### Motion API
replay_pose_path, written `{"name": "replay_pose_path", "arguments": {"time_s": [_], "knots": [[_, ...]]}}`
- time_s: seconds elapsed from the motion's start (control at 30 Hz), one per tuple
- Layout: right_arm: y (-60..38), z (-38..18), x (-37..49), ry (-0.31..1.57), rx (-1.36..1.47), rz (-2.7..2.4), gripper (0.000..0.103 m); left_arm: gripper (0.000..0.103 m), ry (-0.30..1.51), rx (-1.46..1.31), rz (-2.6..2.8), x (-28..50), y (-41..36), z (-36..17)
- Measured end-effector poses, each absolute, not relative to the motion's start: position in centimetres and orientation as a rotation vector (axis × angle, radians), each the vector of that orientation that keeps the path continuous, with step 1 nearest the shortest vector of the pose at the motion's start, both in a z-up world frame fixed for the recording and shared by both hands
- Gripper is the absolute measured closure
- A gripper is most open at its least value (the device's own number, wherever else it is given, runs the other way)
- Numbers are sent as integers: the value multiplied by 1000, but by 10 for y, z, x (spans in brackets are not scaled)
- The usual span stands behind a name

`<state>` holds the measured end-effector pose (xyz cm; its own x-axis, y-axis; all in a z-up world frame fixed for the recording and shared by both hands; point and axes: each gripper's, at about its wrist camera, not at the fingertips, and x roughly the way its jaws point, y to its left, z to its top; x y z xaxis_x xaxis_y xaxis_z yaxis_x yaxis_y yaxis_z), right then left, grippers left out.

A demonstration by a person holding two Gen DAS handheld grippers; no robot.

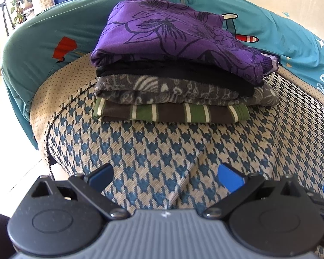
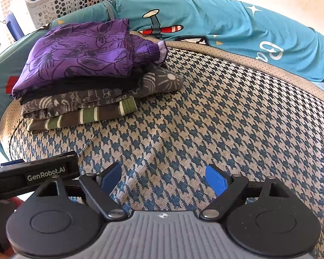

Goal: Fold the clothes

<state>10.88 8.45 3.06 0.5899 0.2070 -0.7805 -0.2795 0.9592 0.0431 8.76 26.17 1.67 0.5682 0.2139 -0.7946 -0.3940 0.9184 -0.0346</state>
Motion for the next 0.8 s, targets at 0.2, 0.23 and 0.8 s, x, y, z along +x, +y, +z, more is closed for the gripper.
{"name": "replay_pose_path", "arguments": {"time_s": [0.2, 0.23, 0.8], "knots": [[86, 30, 110, 904, -90, 279, 18, 0, 914, -232, 364, 88, 265, 15], [86, 30, 110, 904, -90, 280, 18, 0, 919, -239, 361, 89, 265, 14], [89, 30, 111, 909, -104, 284, 18, 0, 932, -273, 377, 88, 272, 10]]}}
